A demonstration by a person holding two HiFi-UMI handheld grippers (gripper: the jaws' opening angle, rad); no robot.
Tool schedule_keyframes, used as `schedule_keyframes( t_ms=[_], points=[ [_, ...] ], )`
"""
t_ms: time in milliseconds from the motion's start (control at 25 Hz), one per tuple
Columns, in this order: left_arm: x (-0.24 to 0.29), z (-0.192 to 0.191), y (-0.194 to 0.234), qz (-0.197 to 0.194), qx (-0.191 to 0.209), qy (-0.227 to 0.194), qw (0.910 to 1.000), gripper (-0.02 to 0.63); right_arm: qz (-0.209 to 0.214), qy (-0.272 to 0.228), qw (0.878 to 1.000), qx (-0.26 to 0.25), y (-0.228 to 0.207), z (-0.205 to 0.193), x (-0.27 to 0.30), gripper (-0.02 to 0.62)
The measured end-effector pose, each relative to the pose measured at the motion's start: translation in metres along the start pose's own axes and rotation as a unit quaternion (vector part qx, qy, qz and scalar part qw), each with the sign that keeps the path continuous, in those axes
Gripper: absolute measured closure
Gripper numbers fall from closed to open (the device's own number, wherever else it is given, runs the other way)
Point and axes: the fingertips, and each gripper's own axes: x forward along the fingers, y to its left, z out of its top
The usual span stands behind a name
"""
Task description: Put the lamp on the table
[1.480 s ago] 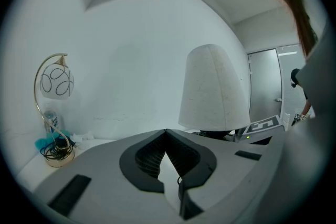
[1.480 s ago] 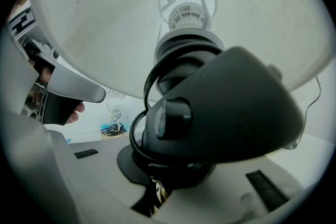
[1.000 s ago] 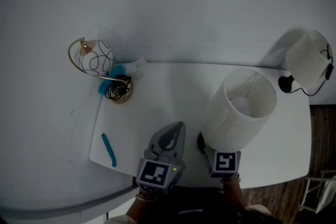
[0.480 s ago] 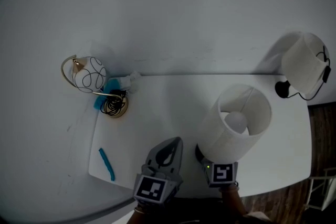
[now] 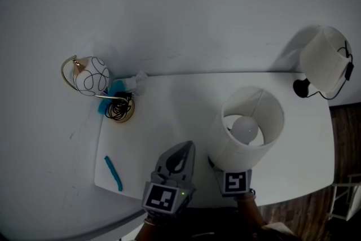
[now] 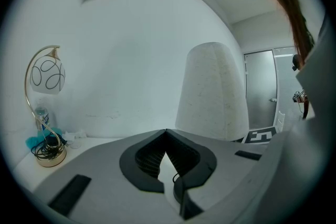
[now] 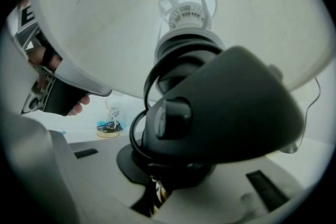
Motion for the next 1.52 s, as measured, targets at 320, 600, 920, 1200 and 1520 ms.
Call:
schedule_keyframes(
  t_ms=[320, 600, 920, 1200, 1520],
  points=[
    [-0.003, -0.001, -0.005, -0.007, 0.001, 0.000, 1.0000, 0.614, -0.009, 0.013, 1.000, 0.010, 0.003, -0.009, -0.005, 0.557],
    [-0.005, 0.003, -0.008, -0.011, 0.003, -0.004, 0.9999, 0.614, -0.006, 0.086, 0.996, 0.024, 0.016, -0.038, -0.020, 0.548],
    [-0.007, 0.004, -0.009, -0.015, 0.004, -0.007, 0.9999, 0.614, -0.009, 0.061, 0.998, 0.017, 0.016, -0.036, -0.018, 0.545],
    [-0.009, 0.003, -0.007, -0.015, 0.004, -0.010, 0.9998, 0.614, -0.014, 0.067, 0.998, 0.015, 0.016, -0.040, -0.021, 0.540],
    [-0.015, 0.005, -0.009, -0.022, 0.006, -0.015, 0.9996, 0.614, -0.021, 0.083, 0.996, 0.017, 0.017, -0.047, -0.026, 0.540]
  ],
)
